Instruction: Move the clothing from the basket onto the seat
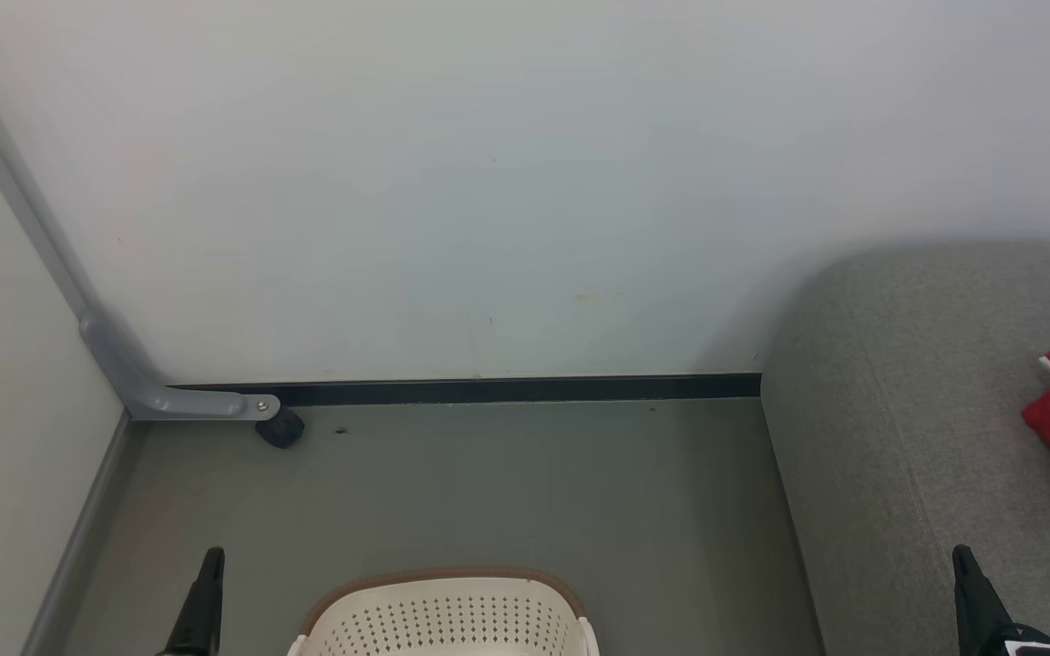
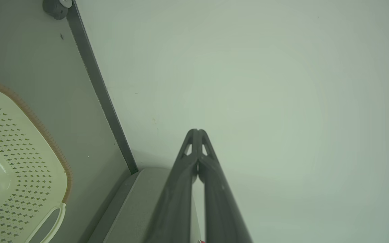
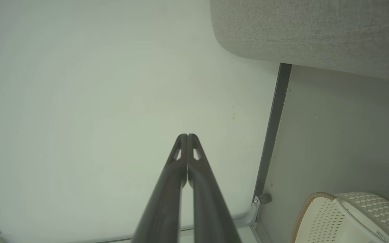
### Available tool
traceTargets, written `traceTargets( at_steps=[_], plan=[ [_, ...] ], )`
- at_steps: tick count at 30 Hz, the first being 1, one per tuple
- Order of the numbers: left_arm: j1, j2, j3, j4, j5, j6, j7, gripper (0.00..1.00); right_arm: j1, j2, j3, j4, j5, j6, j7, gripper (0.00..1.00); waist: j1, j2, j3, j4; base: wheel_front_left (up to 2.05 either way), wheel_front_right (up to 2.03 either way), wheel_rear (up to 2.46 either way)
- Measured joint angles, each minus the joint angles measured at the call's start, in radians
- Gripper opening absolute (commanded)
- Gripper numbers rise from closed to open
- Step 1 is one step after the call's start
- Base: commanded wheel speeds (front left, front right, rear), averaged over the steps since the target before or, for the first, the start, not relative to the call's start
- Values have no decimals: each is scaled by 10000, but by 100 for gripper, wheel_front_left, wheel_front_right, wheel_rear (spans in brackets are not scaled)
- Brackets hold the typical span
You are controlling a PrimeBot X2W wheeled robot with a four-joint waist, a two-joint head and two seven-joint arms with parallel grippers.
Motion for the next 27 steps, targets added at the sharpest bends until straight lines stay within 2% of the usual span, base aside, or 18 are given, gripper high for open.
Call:
traceTargets(
  at_steps=[27],
  plan=[
    [0,-2,0,0,0,0,0,0,0,0,0,-2,0,2,0,0,0,0,1,0,0,0,0]
  ],
)
